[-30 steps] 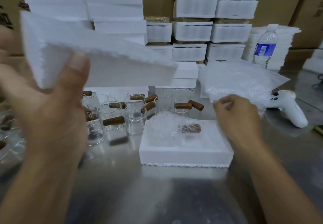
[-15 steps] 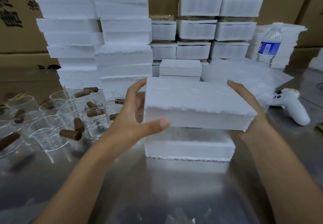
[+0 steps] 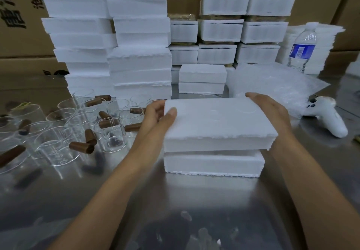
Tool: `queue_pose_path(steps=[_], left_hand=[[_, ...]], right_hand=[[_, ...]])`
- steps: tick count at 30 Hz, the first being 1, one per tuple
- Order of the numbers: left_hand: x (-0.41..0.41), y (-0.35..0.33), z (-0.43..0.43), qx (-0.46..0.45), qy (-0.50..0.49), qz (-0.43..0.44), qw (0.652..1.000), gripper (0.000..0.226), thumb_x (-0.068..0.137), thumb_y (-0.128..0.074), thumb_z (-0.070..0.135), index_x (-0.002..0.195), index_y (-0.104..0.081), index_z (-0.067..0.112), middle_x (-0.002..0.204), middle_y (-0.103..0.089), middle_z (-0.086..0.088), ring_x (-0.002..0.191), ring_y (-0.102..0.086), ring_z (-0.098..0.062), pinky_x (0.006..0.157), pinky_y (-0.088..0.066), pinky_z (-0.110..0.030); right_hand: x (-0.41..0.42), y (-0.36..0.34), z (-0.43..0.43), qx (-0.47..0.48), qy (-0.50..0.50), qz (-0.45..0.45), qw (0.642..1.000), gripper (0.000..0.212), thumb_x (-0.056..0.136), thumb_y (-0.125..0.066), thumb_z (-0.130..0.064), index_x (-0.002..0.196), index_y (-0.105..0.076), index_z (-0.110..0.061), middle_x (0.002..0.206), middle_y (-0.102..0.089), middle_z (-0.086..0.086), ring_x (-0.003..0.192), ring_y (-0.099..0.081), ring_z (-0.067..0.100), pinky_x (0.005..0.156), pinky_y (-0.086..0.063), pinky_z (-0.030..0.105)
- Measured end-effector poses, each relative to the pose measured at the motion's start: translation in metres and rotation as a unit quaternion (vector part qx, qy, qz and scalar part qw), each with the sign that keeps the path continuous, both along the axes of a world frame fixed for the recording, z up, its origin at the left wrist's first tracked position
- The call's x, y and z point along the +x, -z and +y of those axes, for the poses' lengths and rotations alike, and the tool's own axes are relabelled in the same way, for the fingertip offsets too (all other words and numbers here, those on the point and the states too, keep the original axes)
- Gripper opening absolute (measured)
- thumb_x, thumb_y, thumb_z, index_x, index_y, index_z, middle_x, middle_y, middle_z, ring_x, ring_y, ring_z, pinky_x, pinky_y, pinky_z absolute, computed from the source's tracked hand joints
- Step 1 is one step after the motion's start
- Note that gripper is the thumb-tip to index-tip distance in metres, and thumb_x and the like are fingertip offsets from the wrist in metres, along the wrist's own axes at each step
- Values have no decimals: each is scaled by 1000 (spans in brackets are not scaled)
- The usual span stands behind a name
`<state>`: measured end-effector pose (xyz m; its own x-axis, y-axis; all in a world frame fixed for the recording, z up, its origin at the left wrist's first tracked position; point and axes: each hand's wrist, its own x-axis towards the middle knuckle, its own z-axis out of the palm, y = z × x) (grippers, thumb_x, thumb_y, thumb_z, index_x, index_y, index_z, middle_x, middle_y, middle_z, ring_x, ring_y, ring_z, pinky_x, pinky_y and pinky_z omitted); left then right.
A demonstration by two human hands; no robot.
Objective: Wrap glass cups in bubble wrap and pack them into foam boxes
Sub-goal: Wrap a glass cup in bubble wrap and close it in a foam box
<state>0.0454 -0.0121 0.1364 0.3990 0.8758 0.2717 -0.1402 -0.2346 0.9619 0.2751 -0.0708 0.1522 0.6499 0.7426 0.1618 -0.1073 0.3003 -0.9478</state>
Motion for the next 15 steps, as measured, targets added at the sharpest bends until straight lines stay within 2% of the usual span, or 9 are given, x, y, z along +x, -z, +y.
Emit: queue_pose_path(steps=[1, 3, 5, 7, 10, 12, 15], left_hand=[[3, 1, -2, 5, -16, -4, 1000, 16, 88, -60, 36, 102, -56, 41, 100, -65, 23, 89, -64, 6, 68, -49, -12], [6, 0, -4, 22, -30, 1, 999, 23, 90, -59, 19, 98, -58, 41, 102, -65, 22, 93, -64, 1, 67, -48, -13], [6, -4, -5, 16, -42, -4, 999, 25, 90, -60, 17, 96, -61, 41, 103, -66, 22, 93, -64, 0, 68, -48, -15], [5, -5, -4, 2, -67, -10, 998, 24, 89, -62, 18, 95, -62, 42, 106, -66, 19, 95, -64, -2, 73, -52, -19], [5, -7, -2, 7, -117, -5, 993, 18, 85, -68, 23, 97, -63, 36, 123, -59, -4, 103, -62, -21, 85, -50, -37], [4, -8, -3, 22, -126, -5, 992, 16, 85, -68, 20, 94, -65, 33, 118, -62, -4, 96, -64, -18, 85, -50, -34], [5, -9, -5, 42, -110, 25, 993, 18, 90, -63, 17, 94, -67, 34, 106, -66, 9, 92, -62, -6, 82, -46, -23]], right_hand=[[0, -1, -1, -2, 4, -9, 1000, 14, 86, -62, -18, 78, -71, -25, 64, -69, -19, 55, -63, -5, 46, -44, 8], [2, -1, -2, -12, -10, -31, 999, 18, 88, -56, -19, 82, -72, -25, 74, -70, -18, 61, -64, -4, 50, -46, 9], [4, 4, 0, -31, -23, -31, 999, 20, 87, -54, -23, 82, -72, -27, 81, -70, -13, 64, -64, 0, 52, -48, 12], [2, 6, 0, -41, -31, -21, 998, 19, 84, -54, -25, 80, -73, -27, 75, -70, -11, 60, -64, 3, 50, -48, 13], [-2, 5, 0, -48, -38, 3, 998, 15, 76, -62, -29, 69, -73, -22, 68, -65, -3, 61, -62, 15, 58, -48, 20], [-3, 5, 1, -53, -42, 26, 997, 19, 74, -66, -37, 62, -71, -23, 67, -63, -1, 65, -59, 19, 68, -46, 29], [-3, 7, 2, -69, -39, 37, 996, 31, 79, -64, -45, 53, -70, -29, 60, -65, -6, 64, -63, 17, 72, -48, 33]])
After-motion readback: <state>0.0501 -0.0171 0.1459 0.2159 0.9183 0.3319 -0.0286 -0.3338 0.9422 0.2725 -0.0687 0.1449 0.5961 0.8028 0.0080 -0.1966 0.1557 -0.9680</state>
